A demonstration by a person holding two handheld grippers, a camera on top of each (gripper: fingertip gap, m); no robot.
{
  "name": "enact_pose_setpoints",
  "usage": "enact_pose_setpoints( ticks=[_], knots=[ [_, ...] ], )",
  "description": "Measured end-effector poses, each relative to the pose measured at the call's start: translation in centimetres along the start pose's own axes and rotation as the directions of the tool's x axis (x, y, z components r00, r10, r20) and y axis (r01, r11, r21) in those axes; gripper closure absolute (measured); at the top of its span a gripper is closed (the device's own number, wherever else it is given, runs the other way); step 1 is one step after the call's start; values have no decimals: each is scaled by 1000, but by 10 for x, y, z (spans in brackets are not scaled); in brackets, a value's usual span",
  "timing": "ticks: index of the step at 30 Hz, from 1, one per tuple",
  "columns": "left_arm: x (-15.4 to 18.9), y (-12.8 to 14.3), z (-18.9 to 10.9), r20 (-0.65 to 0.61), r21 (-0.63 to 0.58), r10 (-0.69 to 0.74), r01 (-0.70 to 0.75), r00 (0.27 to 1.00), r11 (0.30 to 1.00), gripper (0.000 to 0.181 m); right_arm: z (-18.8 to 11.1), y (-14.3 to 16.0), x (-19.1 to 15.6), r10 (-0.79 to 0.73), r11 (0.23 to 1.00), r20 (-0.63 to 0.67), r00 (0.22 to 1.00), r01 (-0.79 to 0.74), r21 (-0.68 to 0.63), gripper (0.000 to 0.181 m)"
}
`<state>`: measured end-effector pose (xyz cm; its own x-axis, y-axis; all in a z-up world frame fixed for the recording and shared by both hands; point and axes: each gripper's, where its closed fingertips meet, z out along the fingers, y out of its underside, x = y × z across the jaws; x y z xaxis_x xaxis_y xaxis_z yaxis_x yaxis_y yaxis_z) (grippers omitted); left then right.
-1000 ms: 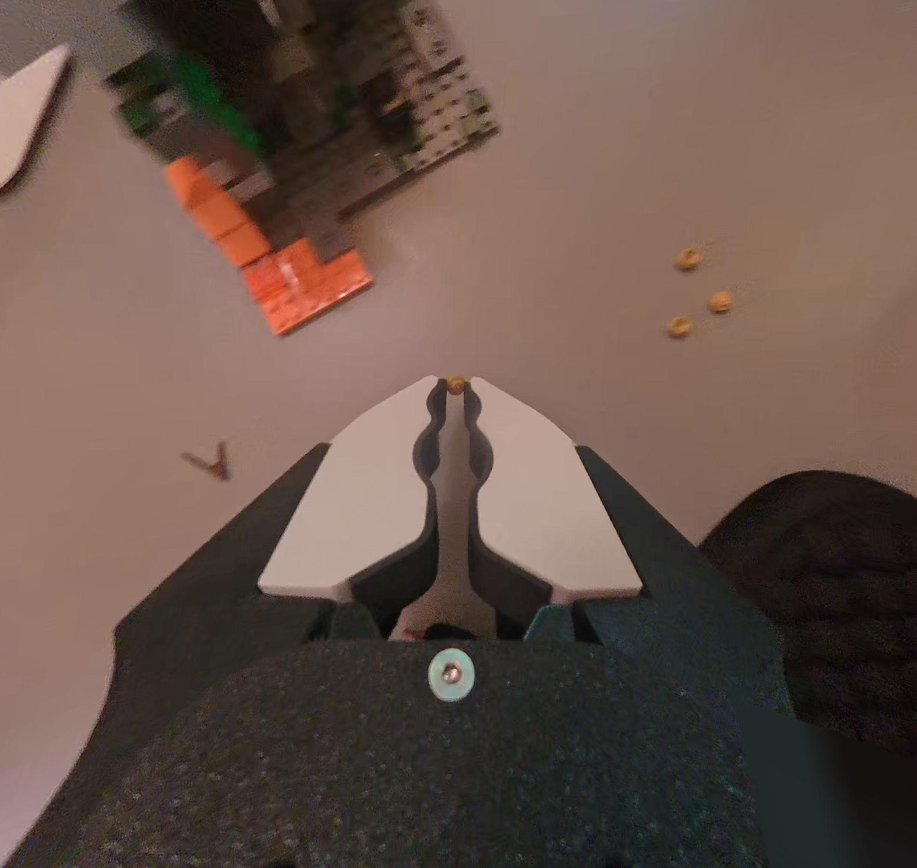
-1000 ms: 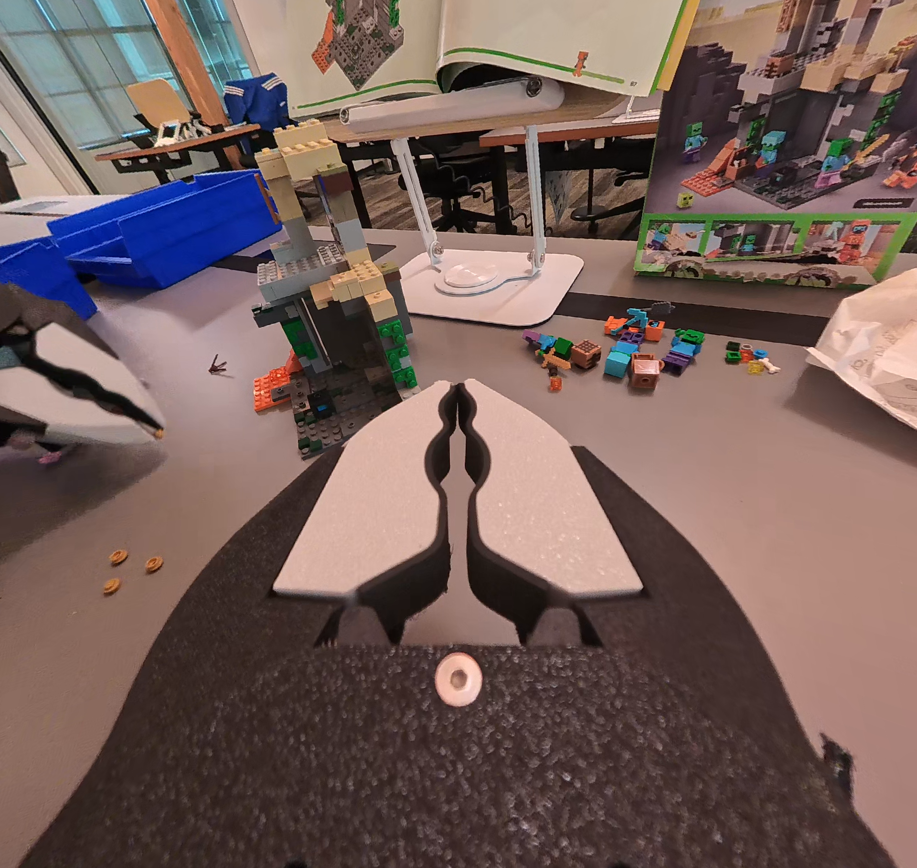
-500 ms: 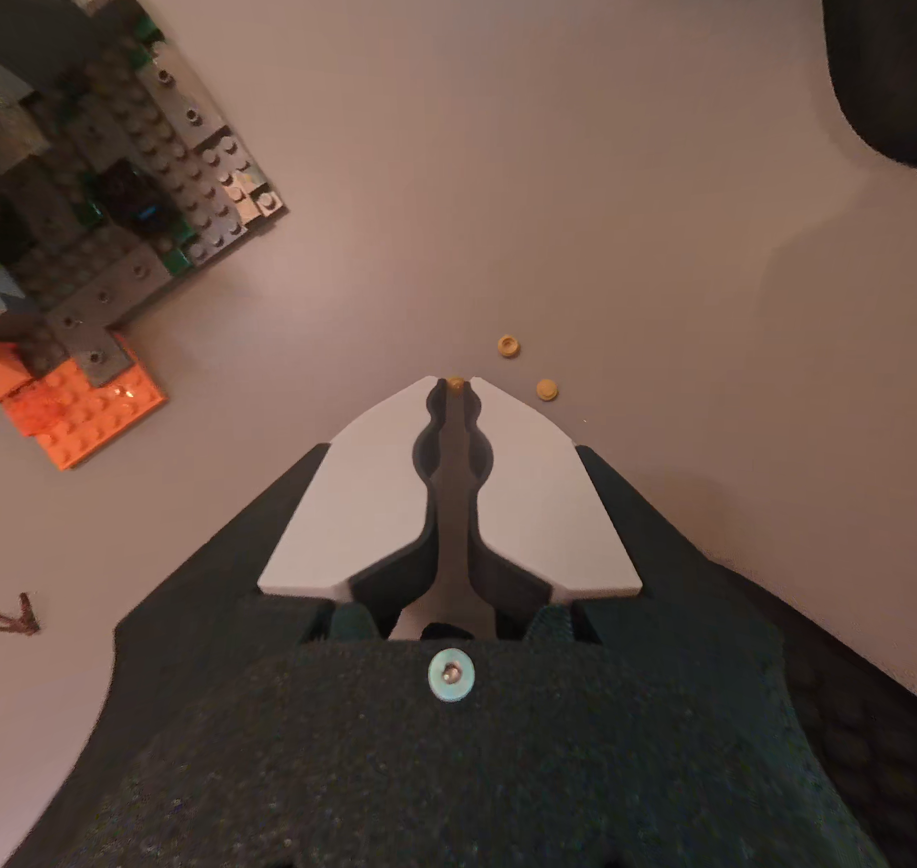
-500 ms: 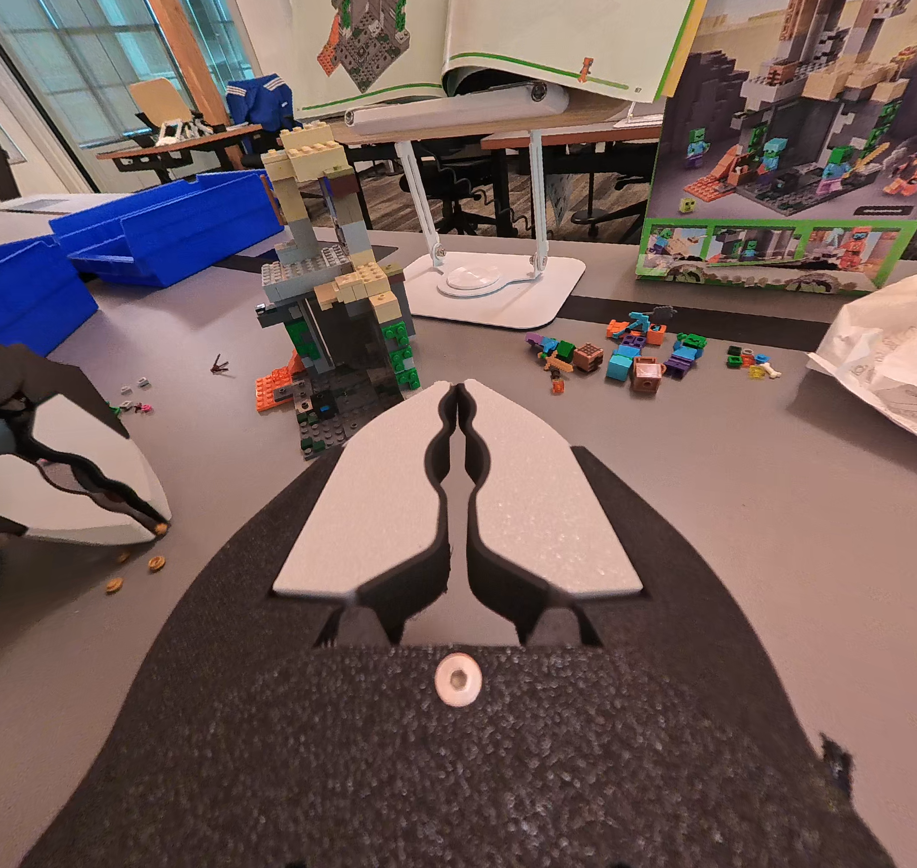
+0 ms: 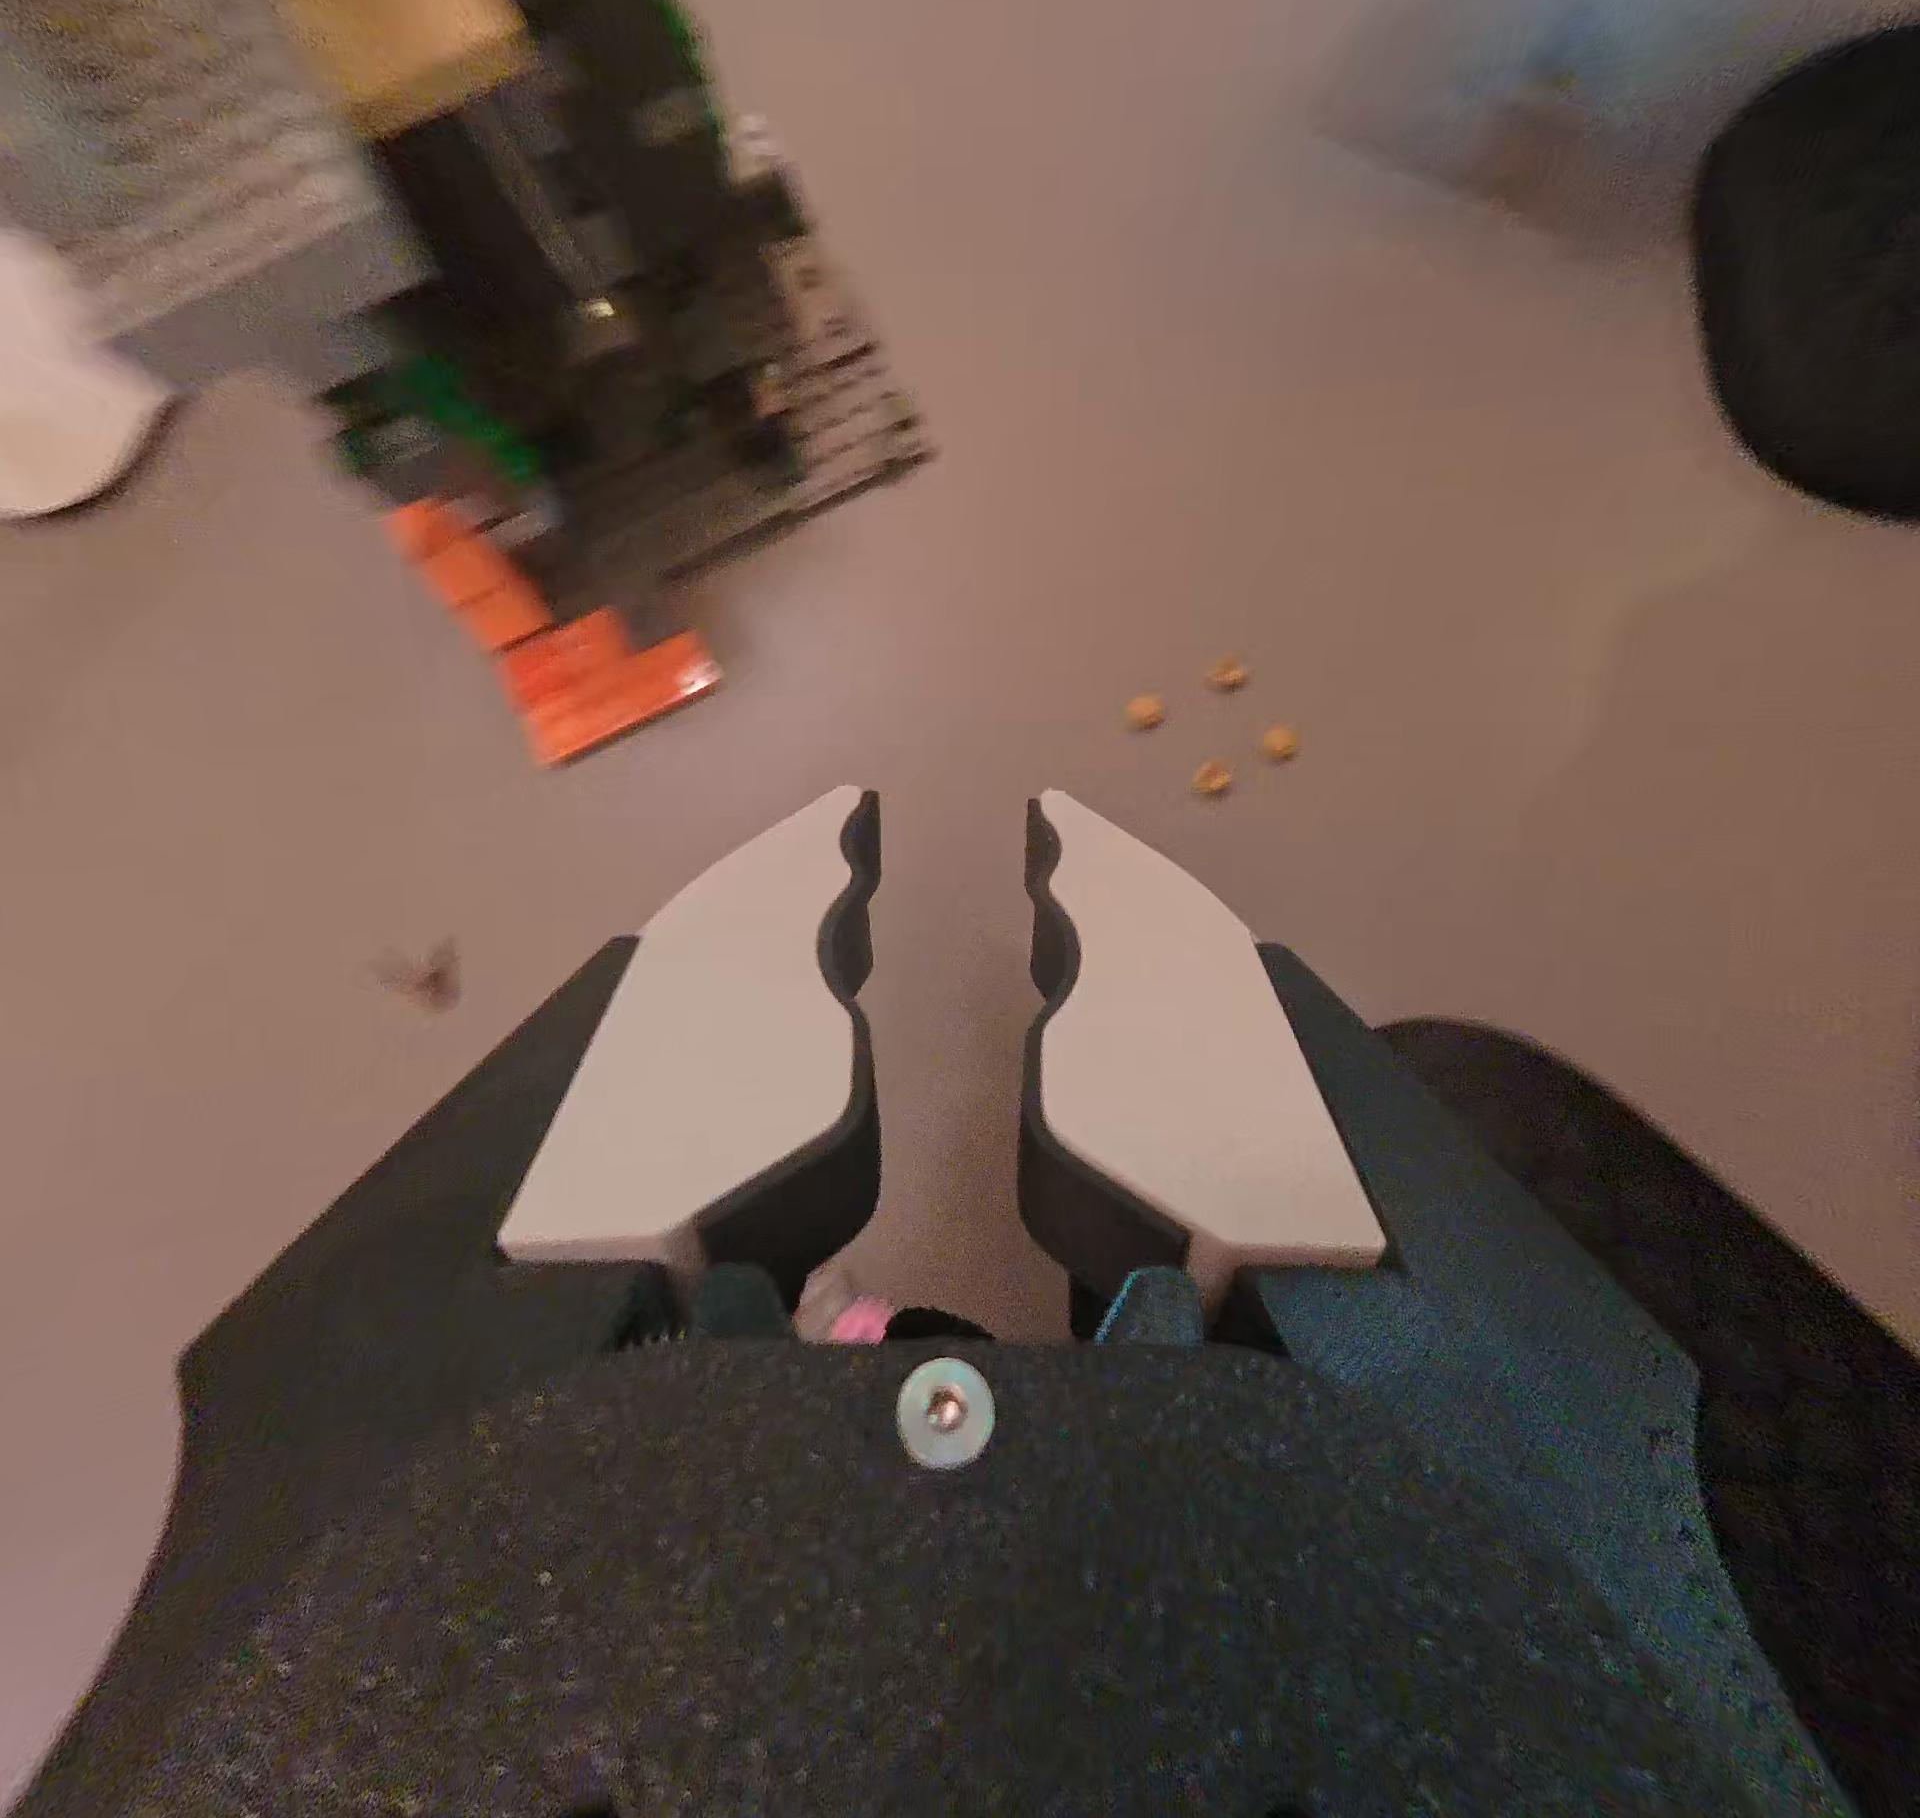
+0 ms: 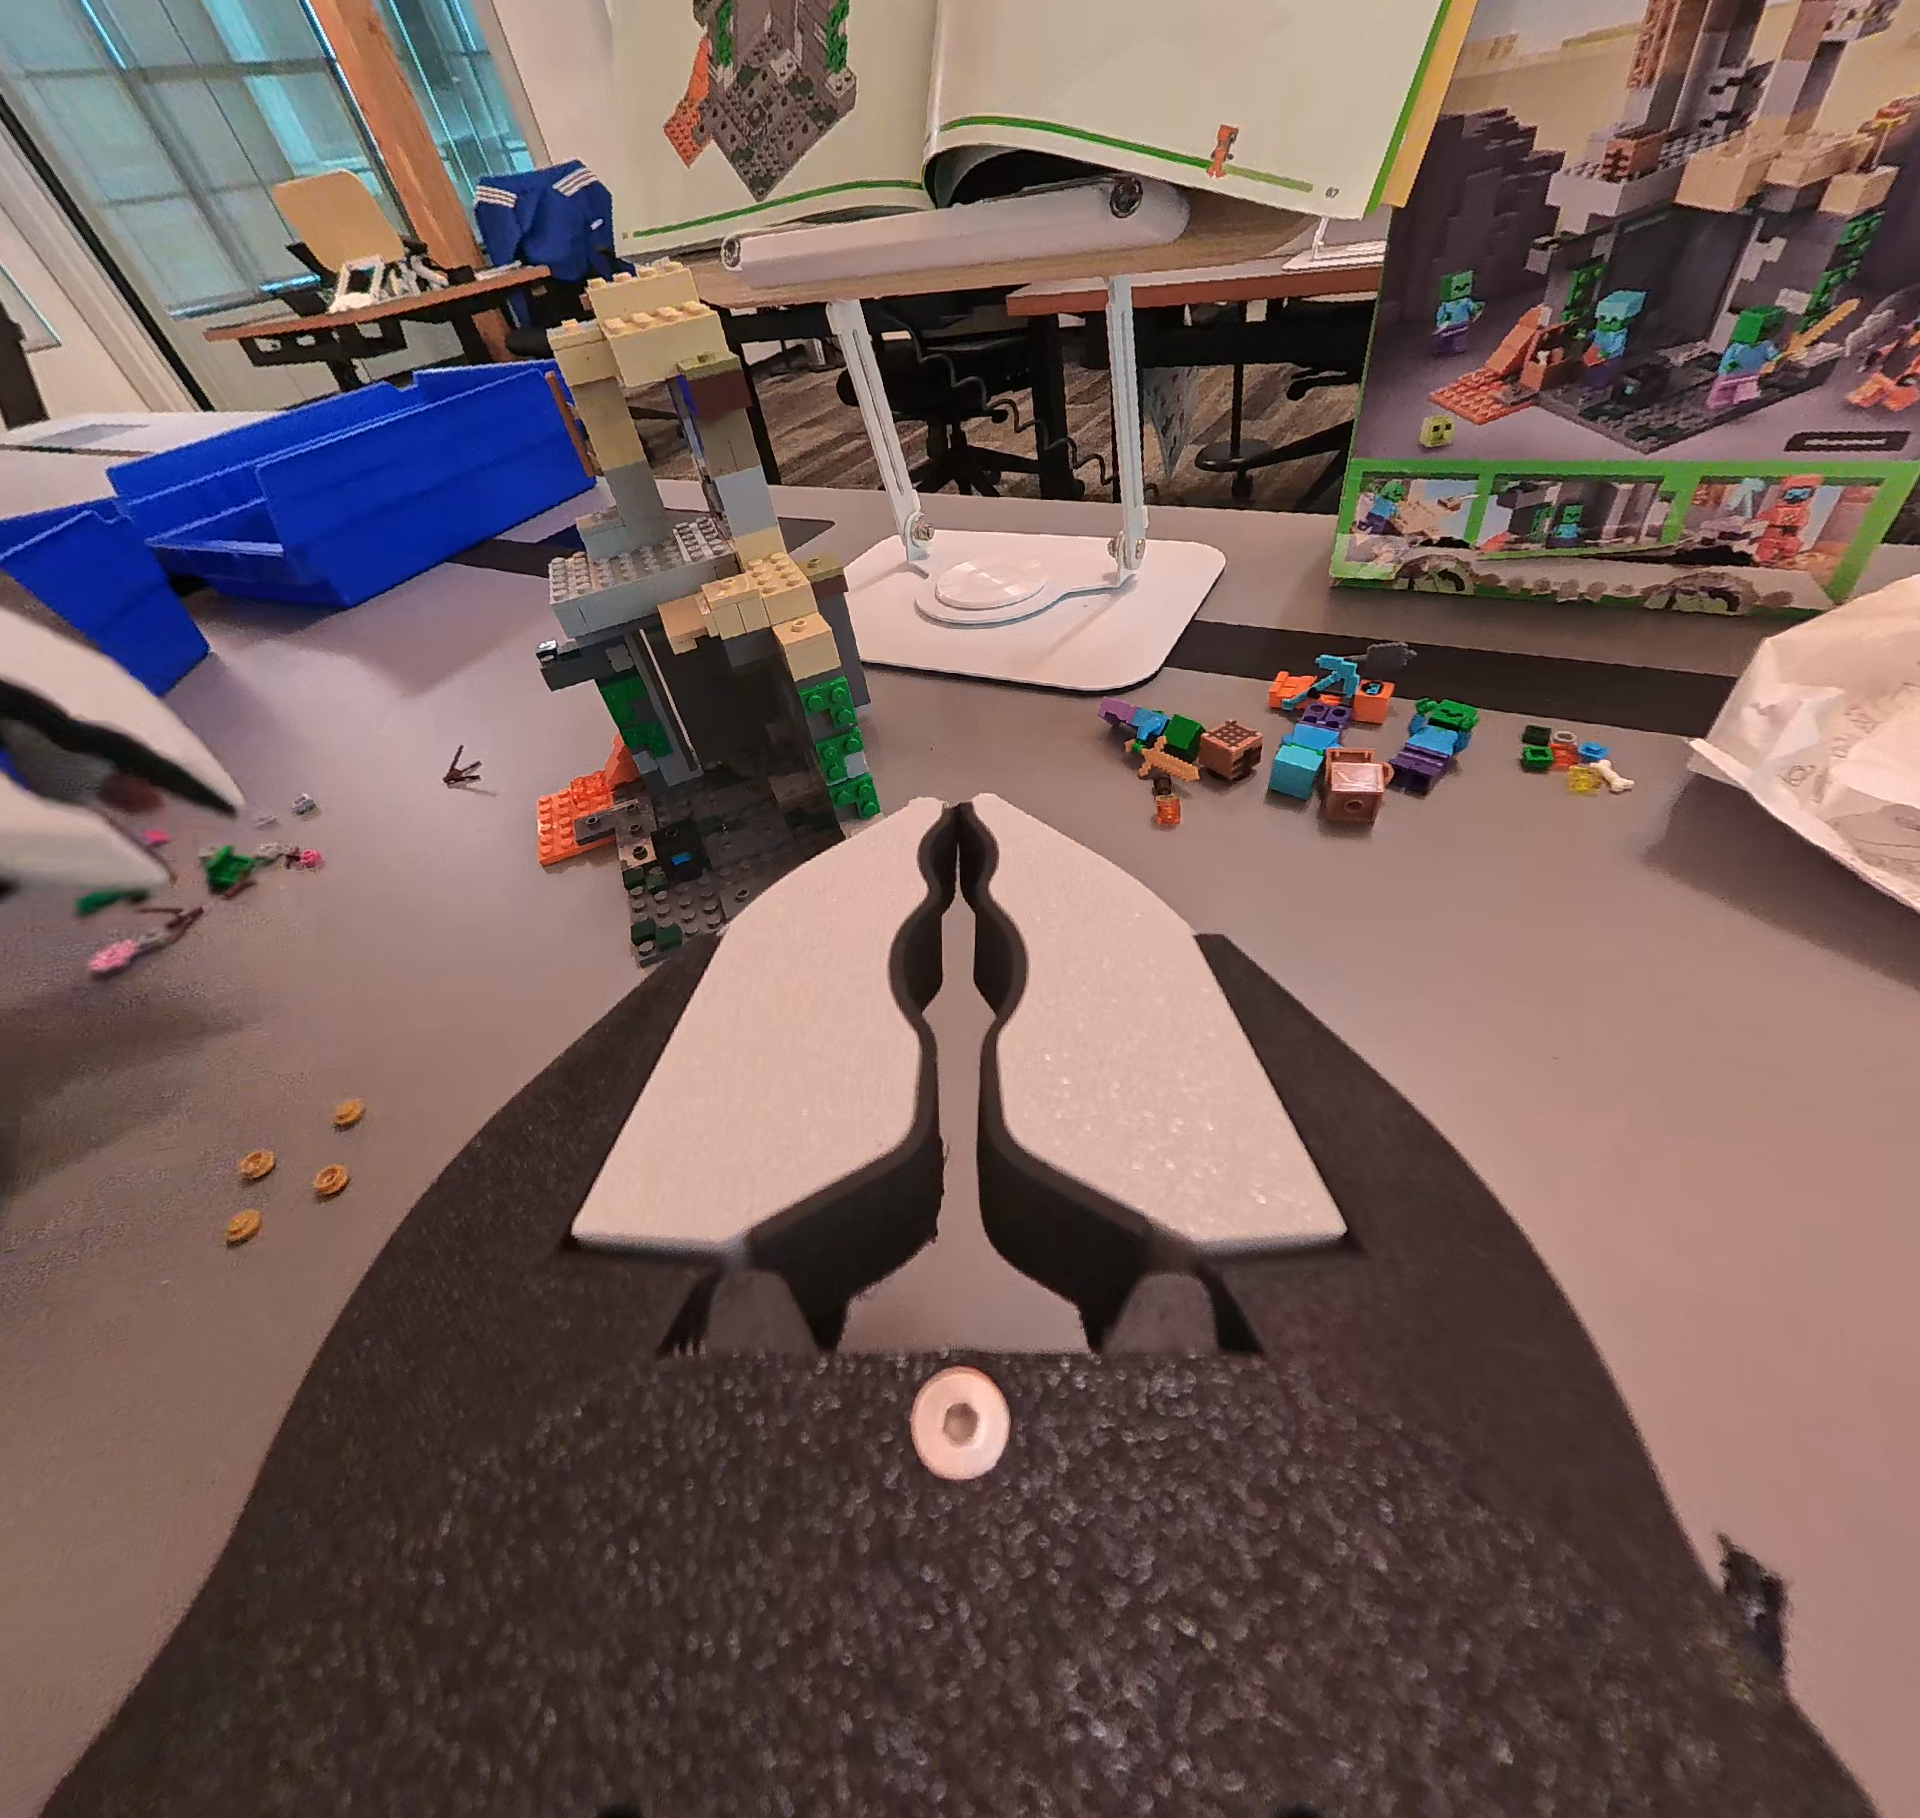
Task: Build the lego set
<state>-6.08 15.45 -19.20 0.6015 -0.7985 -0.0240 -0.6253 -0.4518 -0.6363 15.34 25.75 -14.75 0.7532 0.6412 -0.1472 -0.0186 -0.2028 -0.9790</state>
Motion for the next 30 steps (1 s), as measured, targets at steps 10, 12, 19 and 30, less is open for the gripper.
enact_pose_setpoints(
  ticks=[10,12,19,30],
  knots=[
    [-85,93,-49,95,-237,-125,145,988,961,165,2,2,-3,-10,1000,6,1000,10,-9,181],
    [-85,103,-40,81,-282,-116,134,990,950,165,1,2,-2,-7,1000,2,1000,7,-6,181],
    [-84,109,-22,50,-312,-130,139,990,940,165,1,2,-1,-3,1000,1,1000,3,-6,181],
    [-85,115,-12,48,-360,-103,113,994,926,174,-1,-1,3,-5,1000,-18,1000,5,6,181]
  ],
)
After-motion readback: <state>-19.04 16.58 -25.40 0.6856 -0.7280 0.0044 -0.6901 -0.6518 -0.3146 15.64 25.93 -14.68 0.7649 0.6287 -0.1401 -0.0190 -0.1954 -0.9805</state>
